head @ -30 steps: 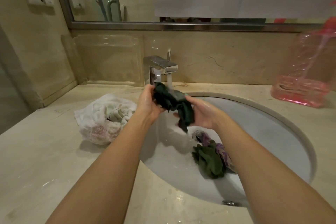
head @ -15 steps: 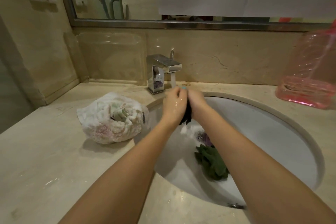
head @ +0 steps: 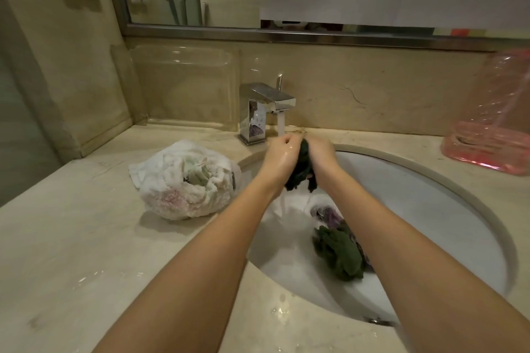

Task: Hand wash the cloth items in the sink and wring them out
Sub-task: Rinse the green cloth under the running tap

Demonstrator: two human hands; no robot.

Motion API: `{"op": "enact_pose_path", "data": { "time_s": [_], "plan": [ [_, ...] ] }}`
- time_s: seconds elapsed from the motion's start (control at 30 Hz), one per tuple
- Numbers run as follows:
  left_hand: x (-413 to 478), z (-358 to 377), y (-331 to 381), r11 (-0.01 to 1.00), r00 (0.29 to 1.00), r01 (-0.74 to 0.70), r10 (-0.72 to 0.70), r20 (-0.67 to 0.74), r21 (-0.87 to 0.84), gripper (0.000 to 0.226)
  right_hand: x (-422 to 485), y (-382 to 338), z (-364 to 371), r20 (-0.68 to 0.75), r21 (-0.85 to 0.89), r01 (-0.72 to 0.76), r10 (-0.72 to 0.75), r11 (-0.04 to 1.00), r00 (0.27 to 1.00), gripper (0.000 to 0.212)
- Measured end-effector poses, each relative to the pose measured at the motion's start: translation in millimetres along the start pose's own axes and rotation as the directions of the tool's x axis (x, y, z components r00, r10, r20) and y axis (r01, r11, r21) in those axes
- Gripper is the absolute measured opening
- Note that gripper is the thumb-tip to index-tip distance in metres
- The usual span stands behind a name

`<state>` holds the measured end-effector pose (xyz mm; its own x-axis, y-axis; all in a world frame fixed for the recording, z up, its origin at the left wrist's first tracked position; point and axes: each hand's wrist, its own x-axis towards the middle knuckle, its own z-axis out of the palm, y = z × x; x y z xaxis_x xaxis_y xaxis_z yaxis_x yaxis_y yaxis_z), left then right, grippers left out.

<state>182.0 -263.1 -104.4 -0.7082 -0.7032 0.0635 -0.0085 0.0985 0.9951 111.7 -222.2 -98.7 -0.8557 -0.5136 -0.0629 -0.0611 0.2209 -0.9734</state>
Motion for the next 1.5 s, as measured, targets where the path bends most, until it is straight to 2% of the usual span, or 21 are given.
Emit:
{"op": "enact_pose_path", "data": {
  "time_s": [0.07, 0.13, 0.23, 0.27, 0.33, 0.4, 0.5, 0.57, 0.67, 0.73, 0.8, 0.9, 1.0, 1.07, 1.13, 1.17, 1.23, 1.3, 1.33, 1.4, 1.5],
  "plan": [
    [1.7, 0.2, -0.3, 1.0, 0.999, 0.0, 0.0, 0.038, -0.009, 0.022, 5.2, 2.8, -8.2, -0.055, 0.04, -0.009, 0.011, 0.999, 0.998, 0.032],
    [8.0, -11.2, -7.9, 0.997, 0.993, 0.076, -0.078, 0.094, 0.022, 0.017, 7.7, 4.6, -12.7, 0.011, 0.088, -0.005, 0.004, 0.996, 1.0, 0.036],
    [10.2, -31.3, -15.2, 0.972, 0.946, 0.237, -0.232, 0.227, 0.005, 0.042, 7.6, 0.9, -20.5, 0.15, 0.154, -0.014, -0.009, 0.988, 0.989, 0.033],
    [11.4, -34.7, -16.5, 0.967, 0.937, 0.253, -0.243, 0.252, -0.006, 0.047, 8.4, -0.5, -23.6, 0.198, 0.178, -0.03, -0.006, 0.984, 0.98, 0.029],
    [12.6, -38.0, -16.3, 0.974, 0.956, 0.222, -0.206, 0.208, -0.054, 0.044, 8.8, -0.6, -30.5, 0.33, 0.247, -0.084, -0.002, 0.965, 0.944, 0.026],
    [14.1, -40.1, -16.1, 0.989, 0.99, 0.122, -0.115, 0.082, -0.081, 0.032, 8.8, 2.5, -38.5, 0.451, 0.291, -0.151, 0.004, 0.945, 0.892, 0.033],
    [14.8, -42.6, -17.7, 0.981, 1.0, 0.014, -0.013, 0.005, -0.193, 0.024, 8.1, 7.2, -45.3, 0.54, 0.234, -0.197, 0.041, 0.952, 0.84, 0.031],
    [15.1, -44.0, -18.1, 0.967, 0.998, -0.052, 0.043, -0.04, -0.251, 0.016, 9.1, 9.2, -45.8, 0.557, 0.156, -0.218, 0.096, 0.963, 0.825, 0.034],
    [17.1, -45.3, -17.0, 0.975, 0.986, -0.117, 0.09, -0.143, -0.189, 0.009, 11.5, 13.5, -45.9, 0.538, 0.152, -0.219, 0.105, 0.964, 0.836, 0.037],
    [18.9, -42.9, -18.8, 0.99, 0.978, -0.129, 0.119, -0.173, -0.052, 0.014, 12.0, 13.6, -45.4, 0.479, 0.277, -0.178, 0.025, 0.944, 0.878, 0.028],
    [20.2, -39.5, -23.1, 0.988, 0.98, -0.118, 0.131, -0.148, 0.096, 0.014, 11.2, 10.9, -42.7, 0.391, 0.452, -0.148, -0.047, 0.879, 0.919, 0.013],
    [20.6, -38.5, -25.7, 0.994, 0.996, -0.019, 0.028, -0.085, 0.105, 0.008, 11.8, 8.5, -36.4, 0.281, 0.564, -0.115, -0.059, 0.818, 0.958, 0.01],
    [22.4, -44.7, -26.0, 0.998, 0.992, 0.058, -0.06, -0.108, -0.027, 0.011, 10.0, 6.3, -20.9, 0.218, 0.457, -0.033, -0.076, 0.889, 0.973, 0.003],
    [21.9, -46.4, -25.5, 0.989, 0.993, 0.045, -0.06, -0.101, -0.144, 0.012, 7.7, 2.2, -9.6, 0.177, 0.402, 0.025, -0.105, 0.915, 0.979, 0.008],
    [18.5, -44.8, -24.6, 0.982, 0.994, 0.027, -0.046, -0.101, -0.185, 0.014, 6.5, -1.7, 0.3, 0.133, 0.314, 0.094, -0.142, 0.945, 0.981, 0.014],
    [17.9, -43.7, -24.4, 0.988, 0.991, 0.0, -0.02, -0.132, -0.157, 0.015, 5.3, -2.8, 3.7, 0.099, 0.224, 0.144, -0.169, 0.964, 0.981, 0.018],
    [20.3, -41.7, -23.2, 0.998, 0.964, -0.059, 0.065, -0.259, 0.03, 0.014, 0.8, -2.2, 5.9, 0.053, 0.062, 0.229, -0.232, 0.971, 0.971, 0.022],
    [20.8, -40.9, -19.0, 0.975, 0.903, -0.067, 0.15, -0.402, 0.213, 0.016, -4.8, -1.0, 3.4, 0.13, -0.002, 0.255, -0.252, 0.967, 0.959, 0.025],
    [21.0, -40.3, -17.2, 0.968, 0.882, -0.062, 0.167, -0.441, 0.243, 0.019, -8.1, -0.7, 1.7, 0.204, -0.039, 0.257, -0.244, 0.966, 0.948, 0.029],
    [23.5, -37.3, -14.8, 0.98, 0.892, -0.03, 0.114, -0.437, 0.195, 0.019, -14.2, -0.5, 3.0, 0.308, -0.113, 0.231, -0.187, 0.966, 0.933, 0.034],
    [19.0, -21.4, -10.5, 1.0, 0.934, 0.006, 0.002, -0.356, 0.021, 0.019, -8.7, 4.0, 18.6, 0.23, -0.117, 0.199, -0.168, 0.973, 0.959, 0.029]
  ]
}}
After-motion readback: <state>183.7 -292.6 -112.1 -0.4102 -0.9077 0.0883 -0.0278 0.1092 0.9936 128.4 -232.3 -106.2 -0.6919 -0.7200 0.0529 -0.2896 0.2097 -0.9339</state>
